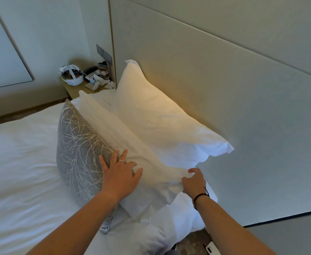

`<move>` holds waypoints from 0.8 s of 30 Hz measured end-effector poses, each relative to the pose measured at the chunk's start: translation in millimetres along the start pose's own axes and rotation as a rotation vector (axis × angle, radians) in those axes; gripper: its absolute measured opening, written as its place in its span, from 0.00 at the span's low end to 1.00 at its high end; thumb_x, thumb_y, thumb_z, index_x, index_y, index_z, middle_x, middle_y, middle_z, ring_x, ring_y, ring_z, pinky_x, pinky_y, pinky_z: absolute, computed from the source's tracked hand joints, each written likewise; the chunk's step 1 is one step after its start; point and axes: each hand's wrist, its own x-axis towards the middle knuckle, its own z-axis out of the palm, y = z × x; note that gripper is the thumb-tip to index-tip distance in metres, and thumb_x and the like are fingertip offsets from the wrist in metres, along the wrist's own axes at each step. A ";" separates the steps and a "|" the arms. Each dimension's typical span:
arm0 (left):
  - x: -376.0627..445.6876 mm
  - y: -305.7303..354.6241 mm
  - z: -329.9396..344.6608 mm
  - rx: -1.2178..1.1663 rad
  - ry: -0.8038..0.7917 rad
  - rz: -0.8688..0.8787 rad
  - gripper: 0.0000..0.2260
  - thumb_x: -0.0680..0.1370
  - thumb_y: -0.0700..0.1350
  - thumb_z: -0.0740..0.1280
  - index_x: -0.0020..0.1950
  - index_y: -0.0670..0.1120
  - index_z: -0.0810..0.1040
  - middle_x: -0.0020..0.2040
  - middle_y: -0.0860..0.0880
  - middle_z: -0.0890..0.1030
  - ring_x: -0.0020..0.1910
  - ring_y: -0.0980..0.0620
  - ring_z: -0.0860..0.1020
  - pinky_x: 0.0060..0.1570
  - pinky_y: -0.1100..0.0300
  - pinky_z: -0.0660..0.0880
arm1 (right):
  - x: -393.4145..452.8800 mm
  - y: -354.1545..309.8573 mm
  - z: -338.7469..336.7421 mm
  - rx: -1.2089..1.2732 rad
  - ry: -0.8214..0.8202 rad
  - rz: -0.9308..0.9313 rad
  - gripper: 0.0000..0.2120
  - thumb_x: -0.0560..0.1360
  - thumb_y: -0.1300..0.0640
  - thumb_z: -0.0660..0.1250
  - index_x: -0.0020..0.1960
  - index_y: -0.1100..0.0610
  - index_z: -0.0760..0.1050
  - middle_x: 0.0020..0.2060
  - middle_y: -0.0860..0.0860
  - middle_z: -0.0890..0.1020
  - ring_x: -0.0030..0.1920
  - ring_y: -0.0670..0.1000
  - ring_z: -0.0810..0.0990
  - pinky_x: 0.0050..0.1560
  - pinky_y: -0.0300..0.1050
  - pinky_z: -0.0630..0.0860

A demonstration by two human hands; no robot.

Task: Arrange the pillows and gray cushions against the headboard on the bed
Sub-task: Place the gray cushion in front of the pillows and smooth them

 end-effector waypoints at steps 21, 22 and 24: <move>86.2 47.7 4.3 0.043 -0.111 0.014 0.26 0.77 0.68 0.51 0.72 0.61 0.64 0.79 0.51 0.58 0.78 0.47 0.55 0.74 0.38 0.46 | 98.4 -87.2 -53.8 -0.446 -0.035 -0.599 0.12 0.77 0.50 0.67 0.59 0.48 0.72 0.52 0.45 0.78 0.49 0.47 0.78 0.48 0.41 0.74; 98.4 49.6 3.2 0.050 -0.116 -0.005 0.26 0.77 0.68 0.51 0.72 0.61 0.64 0.79 0.51 0.59 0.78 0.47 0.56 0.75 0.38 0.47 | 113.6 -102.5 -54.0 -0.486 -0.049 -0.654 0.14 0.77 0.49 0.66 0.61 0.48 0.72 0.55 0.46 0.77 0.51 0.48 0.78 0.50 0.43 0.75; 128.3 55.2 0.7 0.059 -0.110 -0.048 0.25 0.78 0.67 0.52 0.72 0.61 0.64 0.79 0.52 0.60 0.77 0.48 0.59 0.75 0.41 0.50 | 145.6 -129.5 -53.4 -0.546 -0.100 -0.703 0.17 0.76 0.47 0.66 0.64 0.48 0.71 0.61 0.47 0.76 0.57 0.50 0.77 0.55 0.47 0.76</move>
